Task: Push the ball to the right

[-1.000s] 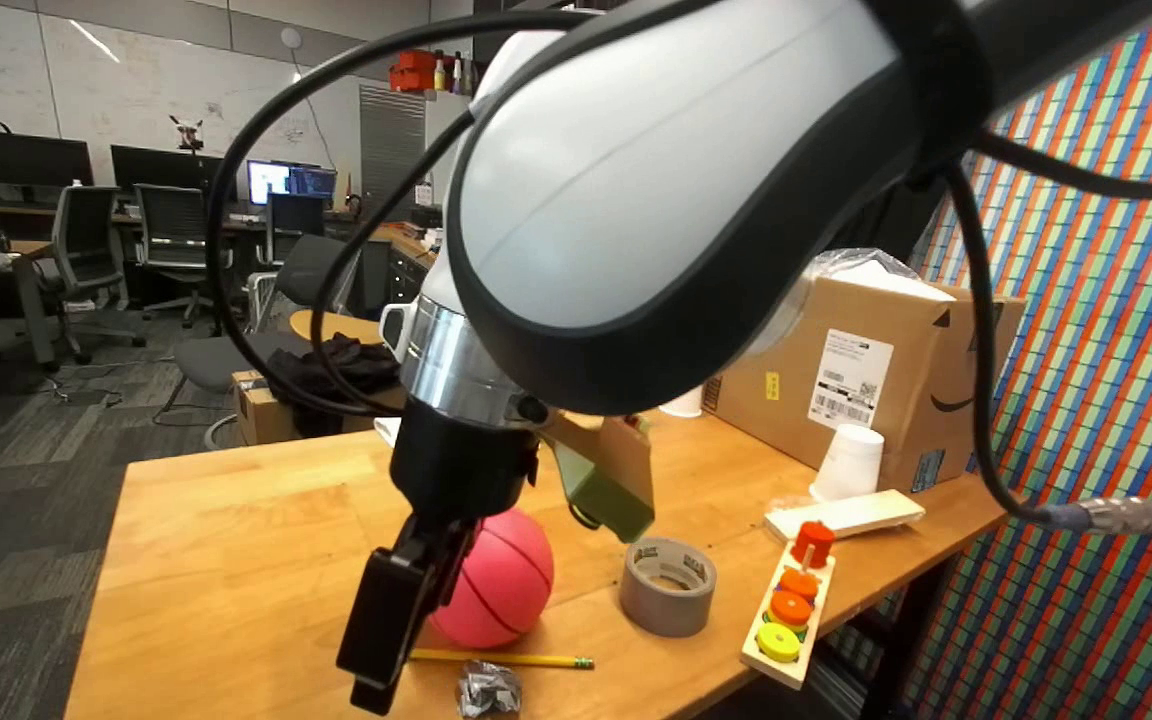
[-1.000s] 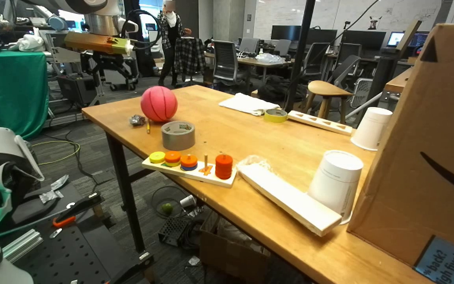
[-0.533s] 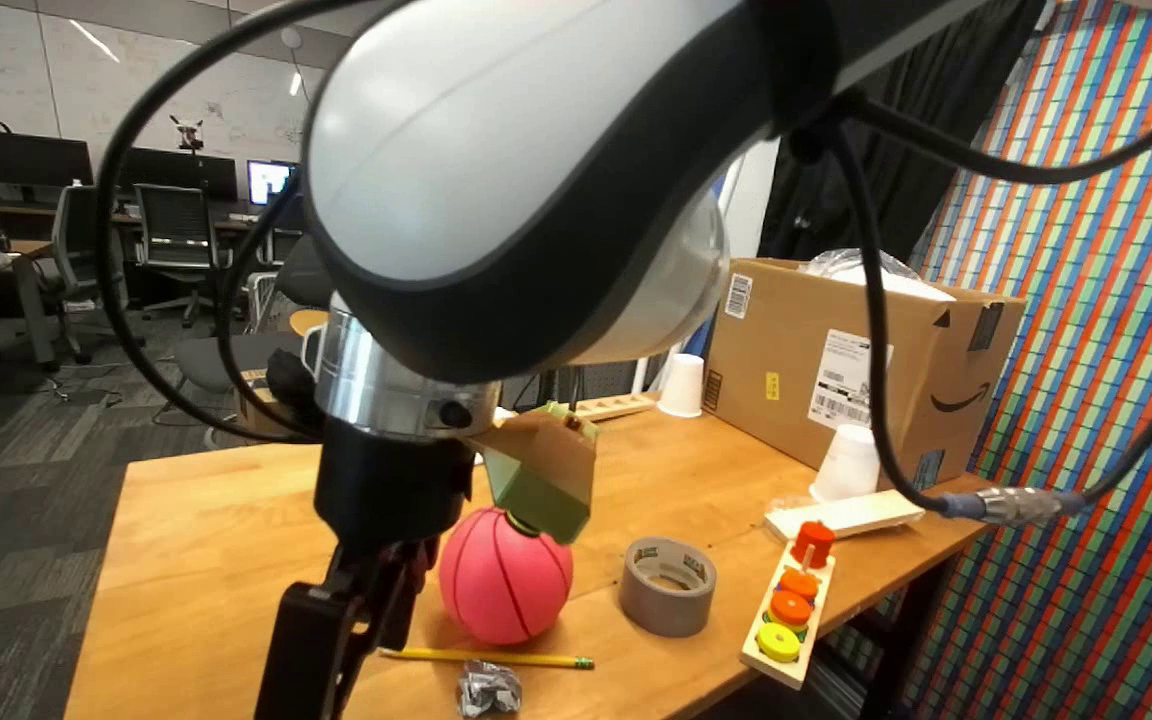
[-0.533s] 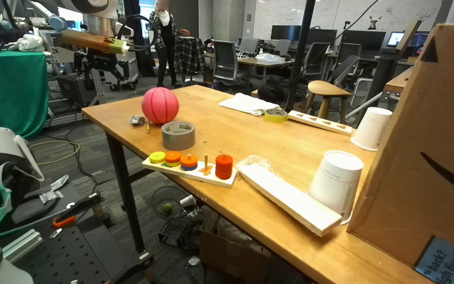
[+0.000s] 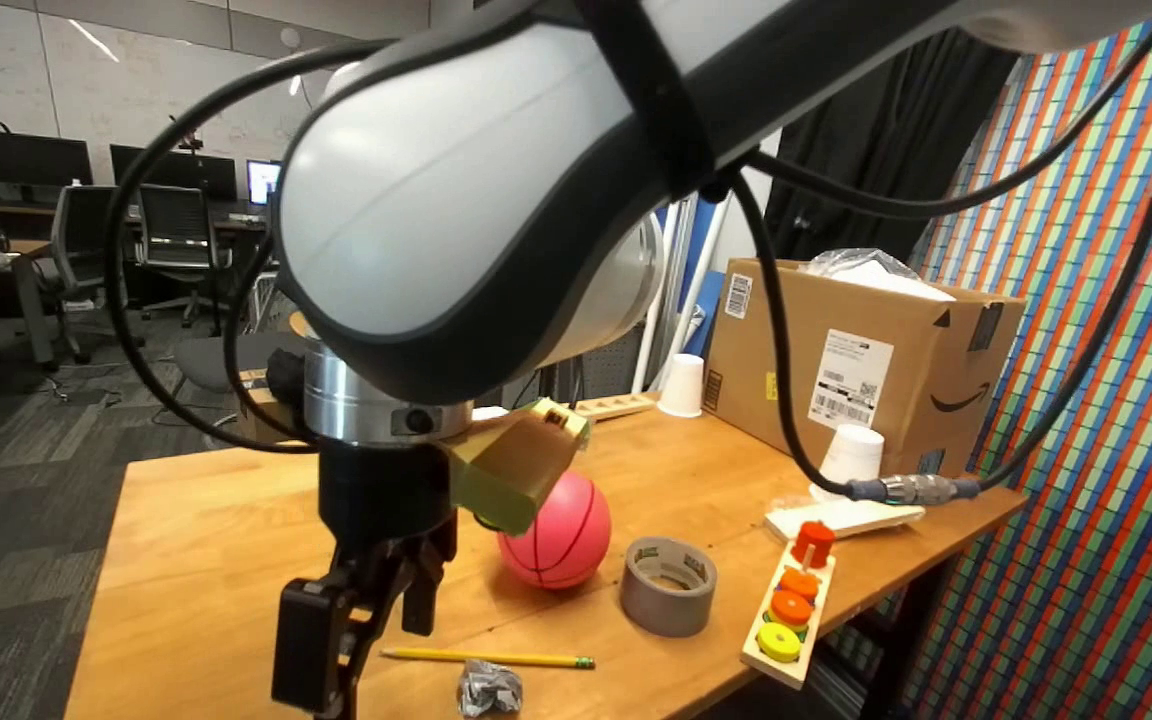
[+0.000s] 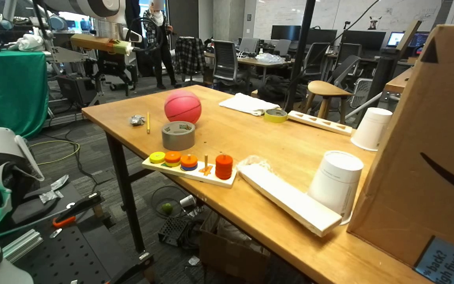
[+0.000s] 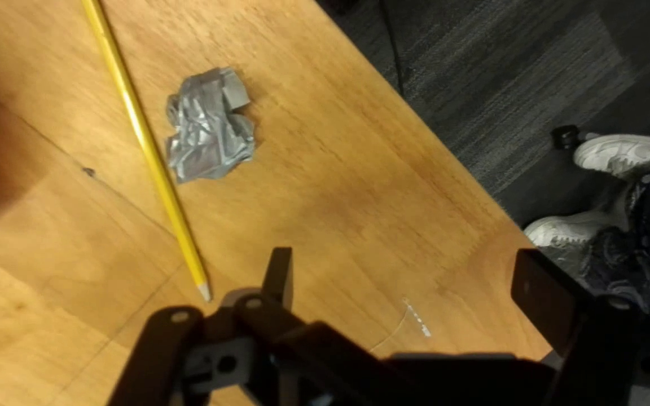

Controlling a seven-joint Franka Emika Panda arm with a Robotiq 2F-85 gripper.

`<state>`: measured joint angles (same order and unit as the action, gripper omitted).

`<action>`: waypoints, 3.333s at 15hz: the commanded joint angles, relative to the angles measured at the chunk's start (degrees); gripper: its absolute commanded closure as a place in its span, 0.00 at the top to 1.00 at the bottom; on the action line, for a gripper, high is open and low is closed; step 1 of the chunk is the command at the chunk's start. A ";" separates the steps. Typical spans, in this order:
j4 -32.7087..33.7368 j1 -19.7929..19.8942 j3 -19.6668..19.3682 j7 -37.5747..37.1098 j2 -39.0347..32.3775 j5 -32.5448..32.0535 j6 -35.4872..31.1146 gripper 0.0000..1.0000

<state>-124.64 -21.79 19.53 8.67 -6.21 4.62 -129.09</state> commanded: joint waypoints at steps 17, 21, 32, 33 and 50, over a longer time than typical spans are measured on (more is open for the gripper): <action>-0.64 6.94 -6.38 -14.90 0.37 -4.36 -2.89 1.00; -2.56 8.53 -9.32 -15.62 6.92 -21.13 2.97 1.00; -12.53 4.64 -1.61 -27.22 11.77 -41.57 1.70 1.00; -12.80 3.98 -1.02 -26.62 11.80 -39.87 -0.29 1.00; -9.96 3.88 -1.70 -17.48 7.23 -8.17 -12.08 1.00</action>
<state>-136.16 -17.98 18.09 -13.04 2.09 -8.44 -139.02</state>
